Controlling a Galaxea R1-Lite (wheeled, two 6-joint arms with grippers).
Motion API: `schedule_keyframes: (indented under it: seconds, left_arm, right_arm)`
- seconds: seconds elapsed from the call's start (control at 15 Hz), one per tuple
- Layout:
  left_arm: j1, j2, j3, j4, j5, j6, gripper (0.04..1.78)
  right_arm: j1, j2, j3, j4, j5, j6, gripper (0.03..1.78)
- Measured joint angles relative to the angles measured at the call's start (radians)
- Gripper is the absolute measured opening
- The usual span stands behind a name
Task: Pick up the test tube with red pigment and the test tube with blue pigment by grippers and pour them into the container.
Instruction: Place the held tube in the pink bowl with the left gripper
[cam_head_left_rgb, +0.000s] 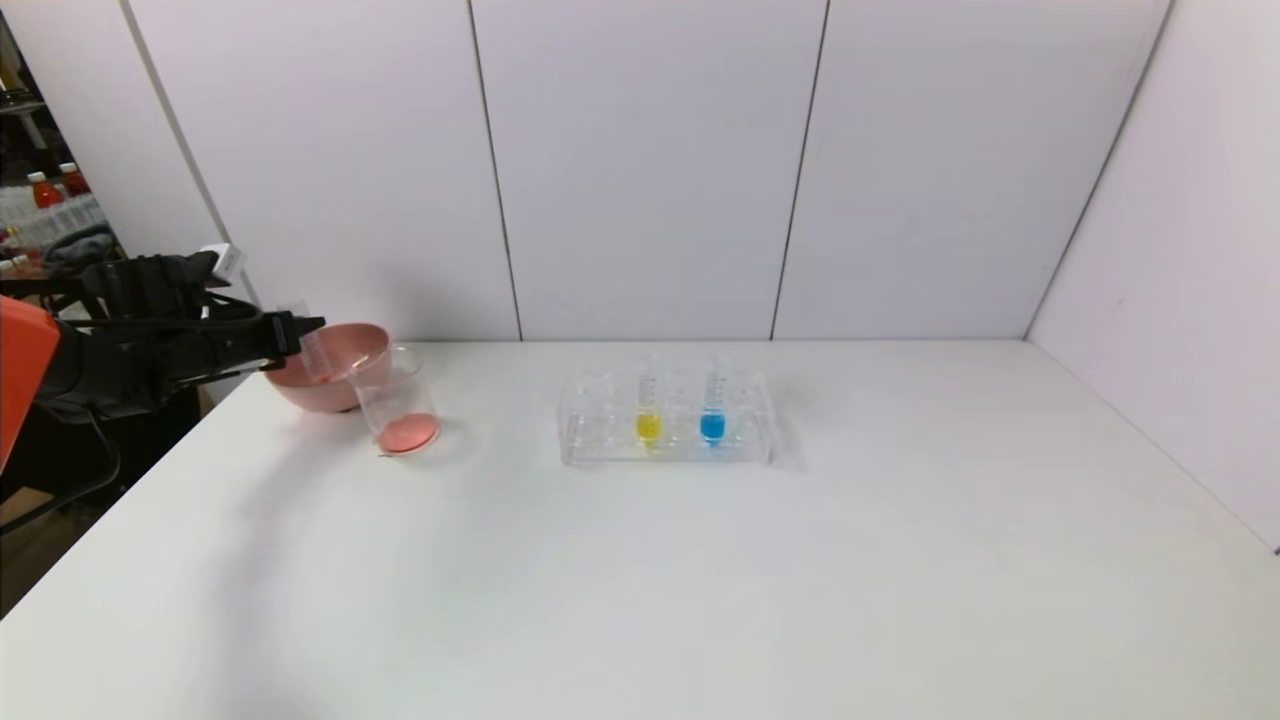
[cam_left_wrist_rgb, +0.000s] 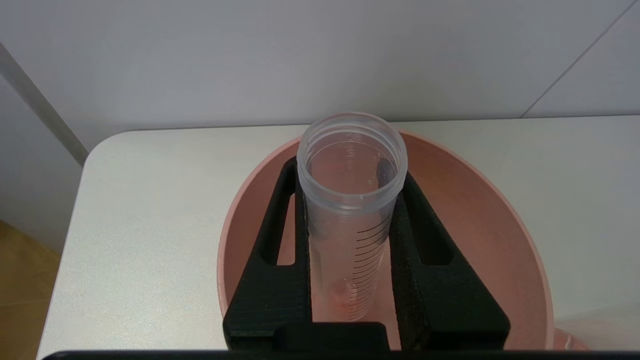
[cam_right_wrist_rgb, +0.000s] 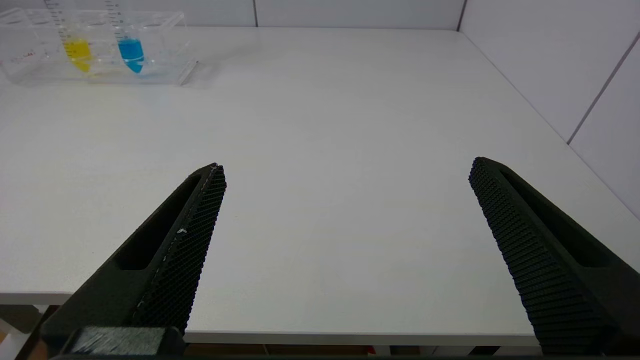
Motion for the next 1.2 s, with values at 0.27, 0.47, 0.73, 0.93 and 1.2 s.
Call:
schedule_keyframes:
  seconds: [0.27,0.47,0.73,0.93,1.2]
  left_arm:
    - [0.000,0.009,-0.012,0.013,0.000,-0.007,0.62]
    - [0.000,0.013,-0.014,0.013,-0.002,-0.007,1.03]
    - [0.000,0.014,-0.013,0.000,-0.004,-0.006,1.59]
    - [-0.001,0.010,-0.005,-0.011,-0.003,0.000,1.77]
    - [-0.004,-0.034,0.045,-0.099,-0.003,-0.004,1.76]
  right_arm:
    - [0.000,0.000,0.000,0.000,0.000,0.000,1.77]
    - [0.000,0.000,0.000,0.000,0.000,0.000,1.77]
    - [0.000,0.000,0.000,0.000,0.000,0.000,1.77]
    - [0.000,0.000,0.000,0.000,0.000,0.000,1.77]
    - [0.000,0.000,0.000,0.000,0.000,0.000,1.77]
